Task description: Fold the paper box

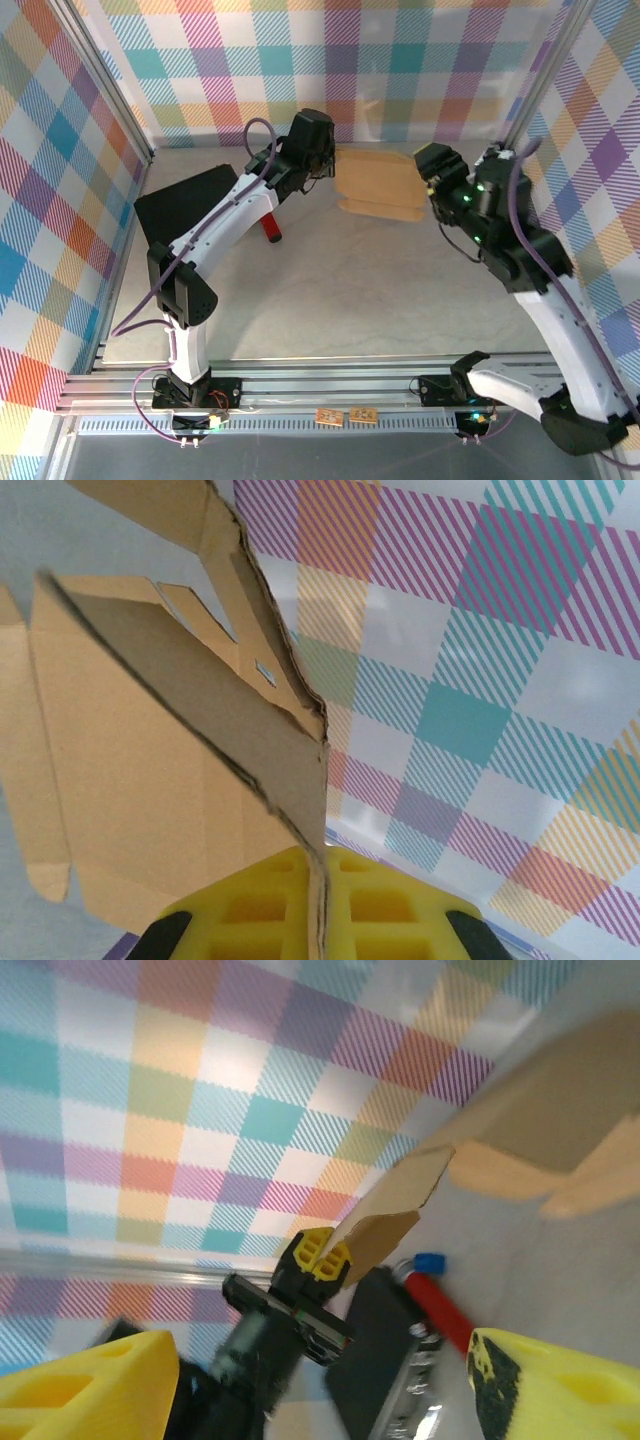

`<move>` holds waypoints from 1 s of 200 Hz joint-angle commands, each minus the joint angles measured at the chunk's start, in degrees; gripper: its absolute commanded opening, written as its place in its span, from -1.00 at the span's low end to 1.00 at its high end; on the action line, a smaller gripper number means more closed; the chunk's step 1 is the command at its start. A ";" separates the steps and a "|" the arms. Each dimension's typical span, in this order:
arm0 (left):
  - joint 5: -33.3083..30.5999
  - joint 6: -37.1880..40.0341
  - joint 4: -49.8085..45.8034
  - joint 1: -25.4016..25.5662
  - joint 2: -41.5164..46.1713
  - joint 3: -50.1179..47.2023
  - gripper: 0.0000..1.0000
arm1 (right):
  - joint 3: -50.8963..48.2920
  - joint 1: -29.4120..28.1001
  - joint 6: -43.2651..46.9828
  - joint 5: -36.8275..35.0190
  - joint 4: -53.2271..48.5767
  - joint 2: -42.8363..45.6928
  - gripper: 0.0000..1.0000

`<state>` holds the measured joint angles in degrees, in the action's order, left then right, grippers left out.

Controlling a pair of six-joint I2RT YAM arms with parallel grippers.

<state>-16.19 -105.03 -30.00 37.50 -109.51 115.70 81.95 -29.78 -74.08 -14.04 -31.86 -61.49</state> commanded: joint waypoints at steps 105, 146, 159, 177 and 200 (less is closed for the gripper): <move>-2.79 -3.25 1.96 1.60 1.41 -0.50 -1.00 | 8.19 -4.04 -12.53 -4.09 13.57 -21.87 0.20; -2.98 -3.22 2.04 2.21 1.14 0.46 -1.00 | 10.39 -3.99 -11.65 -6.61 10.41 -24.00 -0.33; -2.90 -3.07 1.96 2.40 1.30 0.66 -1.00 | 11.47 -3.89 -11.69 -7.03 8.06 -24.86 -0.41; -2.46 -2.90 2.22 2.65 1.69 0.56 -1.00 | 12.13 -3.55 -11.87 -7.53 6.30 -25.55 -0.54; -0.63 -1.86 3.62 3.18 2.45 -0.16 -0.93 | 13.02 -1.80 -11.35 -6.05 5.10 -26.08 -1.00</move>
<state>-17.76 -107.33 -29.58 39.38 -109.51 115.61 92.38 -33.12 -86.76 -19.94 -24.47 -87.09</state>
